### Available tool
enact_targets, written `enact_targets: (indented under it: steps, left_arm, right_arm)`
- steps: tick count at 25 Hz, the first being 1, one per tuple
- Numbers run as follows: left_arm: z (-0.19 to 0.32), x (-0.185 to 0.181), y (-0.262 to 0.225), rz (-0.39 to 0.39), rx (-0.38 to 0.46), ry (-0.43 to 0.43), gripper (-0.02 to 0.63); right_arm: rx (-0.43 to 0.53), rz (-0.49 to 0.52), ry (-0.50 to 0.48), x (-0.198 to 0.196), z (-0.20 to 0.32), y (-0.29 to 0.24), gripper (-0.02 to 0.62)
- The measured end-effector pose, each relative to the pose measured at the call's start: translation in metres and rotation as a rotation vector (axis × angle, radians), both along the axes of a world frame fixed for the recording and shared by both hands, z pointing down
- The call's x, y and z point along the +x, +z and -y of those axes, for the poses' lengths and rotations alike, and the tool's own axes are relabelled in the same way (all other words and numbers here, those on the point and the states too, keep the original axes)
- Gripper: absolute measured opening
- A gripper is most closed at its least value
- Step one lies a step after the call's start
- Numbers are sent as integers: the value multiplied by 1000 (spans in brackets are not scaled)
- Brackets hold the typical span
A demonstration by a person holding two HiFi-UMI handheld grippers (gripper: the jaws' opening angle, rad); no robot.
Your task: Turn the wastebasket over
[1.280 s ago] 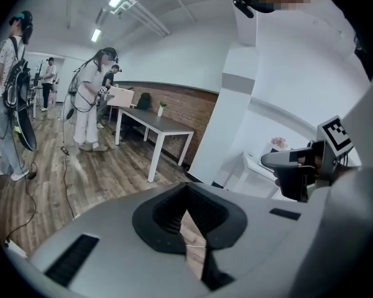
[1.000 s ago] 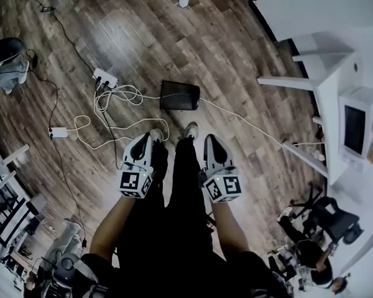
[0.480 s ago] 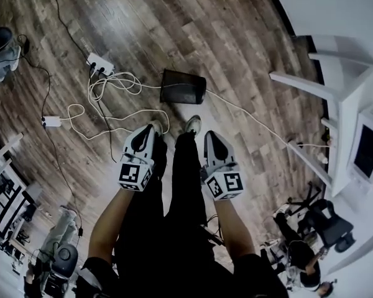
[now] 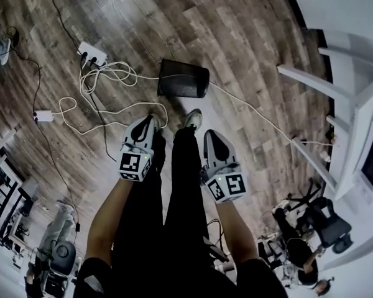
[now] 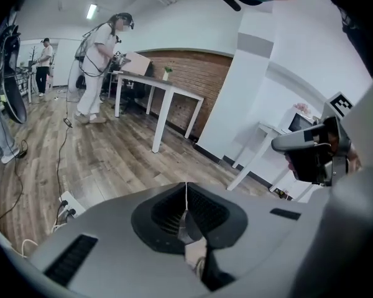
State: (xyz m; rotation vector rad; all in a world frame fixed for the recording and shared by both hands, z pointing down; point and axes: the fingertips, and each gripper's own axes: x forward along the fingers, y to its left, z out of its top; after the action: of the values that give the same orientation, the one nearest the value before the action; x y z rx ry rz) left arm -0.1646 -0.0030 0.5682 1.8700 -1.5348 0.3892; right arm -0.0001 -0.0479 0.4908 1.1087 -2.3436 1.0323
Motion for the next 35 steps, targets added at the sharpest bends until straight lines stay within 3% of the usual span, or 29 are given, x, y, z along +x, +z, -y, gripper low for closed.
enact_targets:
  steps: [15,35]
  left_arm:
    - [1,-8,121,-19,-82,-53,95]
    - [-5,0,282,-38,-217,-75,137]
  right_arm:
    - [-18,30,-42,-9,-7,71,32]
    - [-20,46,-39,10,-7,146,32]
